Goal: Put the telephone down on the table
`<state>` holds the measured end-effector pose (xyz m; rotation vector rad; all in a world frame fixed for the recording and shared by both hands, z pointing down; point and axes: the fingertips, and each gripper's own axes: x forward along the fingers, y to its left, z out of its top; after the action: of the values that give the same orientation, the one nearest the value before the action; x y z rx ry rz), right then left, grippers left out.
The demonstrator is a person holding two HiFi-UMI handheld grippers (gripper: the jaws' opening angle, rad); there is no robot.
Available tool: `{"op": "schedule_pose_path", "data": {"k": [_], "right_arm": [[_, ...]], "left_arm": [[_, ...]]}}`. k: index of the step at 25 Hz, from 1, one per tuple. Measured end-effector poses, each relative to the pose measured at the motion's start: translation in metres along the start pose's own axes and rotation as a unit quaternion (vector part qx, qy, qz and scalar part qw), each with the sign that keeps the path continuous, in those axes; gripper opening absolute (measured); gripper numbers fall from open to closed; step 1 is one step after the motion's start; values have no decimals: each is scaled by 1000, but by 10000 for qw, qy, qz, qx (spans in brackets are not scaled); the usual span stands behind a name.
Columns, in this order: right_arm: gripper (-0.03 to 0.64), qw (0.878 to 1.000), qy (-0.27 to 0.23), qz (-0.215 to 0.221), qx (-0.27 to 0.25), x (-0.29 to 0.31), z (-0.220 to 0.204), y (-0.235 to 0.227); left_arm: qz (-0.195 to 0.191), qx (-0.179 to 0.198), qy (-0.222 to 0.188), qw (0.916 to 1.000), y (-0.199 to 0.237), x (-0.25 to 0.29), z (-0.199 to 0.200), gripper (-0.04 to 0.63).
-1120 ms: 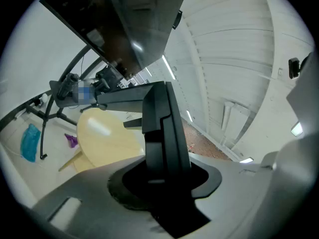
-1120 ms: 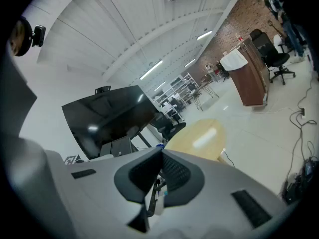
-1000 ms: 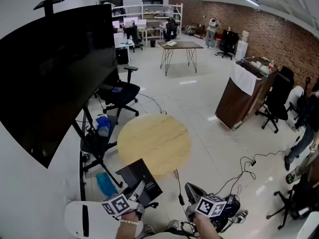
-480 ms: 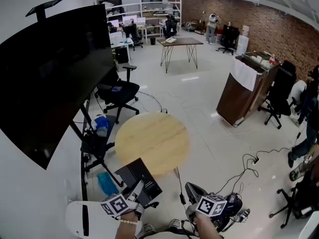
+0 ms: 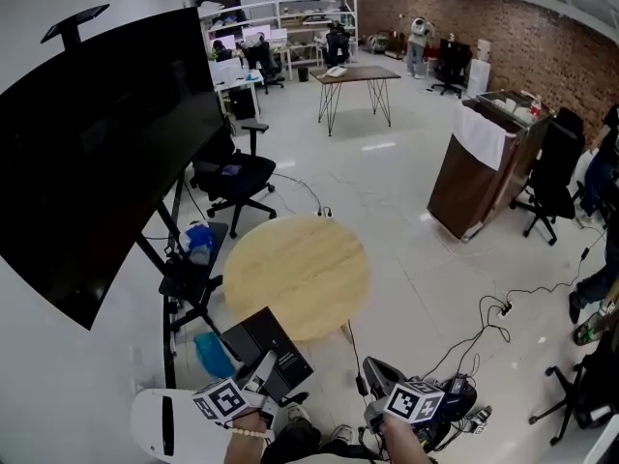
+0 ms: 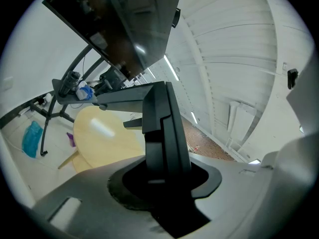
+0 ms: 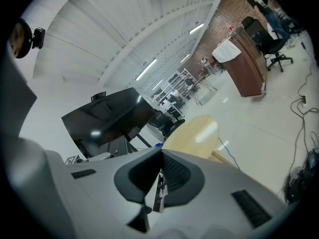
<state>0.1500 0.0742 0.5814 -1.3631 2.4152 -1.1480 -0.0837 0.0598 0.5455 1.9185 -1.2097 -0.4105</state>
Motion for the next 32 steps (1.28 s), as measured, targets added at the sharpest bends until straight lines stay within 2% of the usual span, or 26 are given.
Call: {"op": "schedule_pose_path", "data": {"k": [11, 32], "right_arm": [[5, 9999, 51, 45, -99, 43, 21, 0], [5, 9992, 143, -260, -268, 142, 66, -12]], "left_arm": [[-118, -6, 33, 9999, 13, 32, 25, 170], [-233, -244, 203, 9992, 67, 112, 83, 170]]}}
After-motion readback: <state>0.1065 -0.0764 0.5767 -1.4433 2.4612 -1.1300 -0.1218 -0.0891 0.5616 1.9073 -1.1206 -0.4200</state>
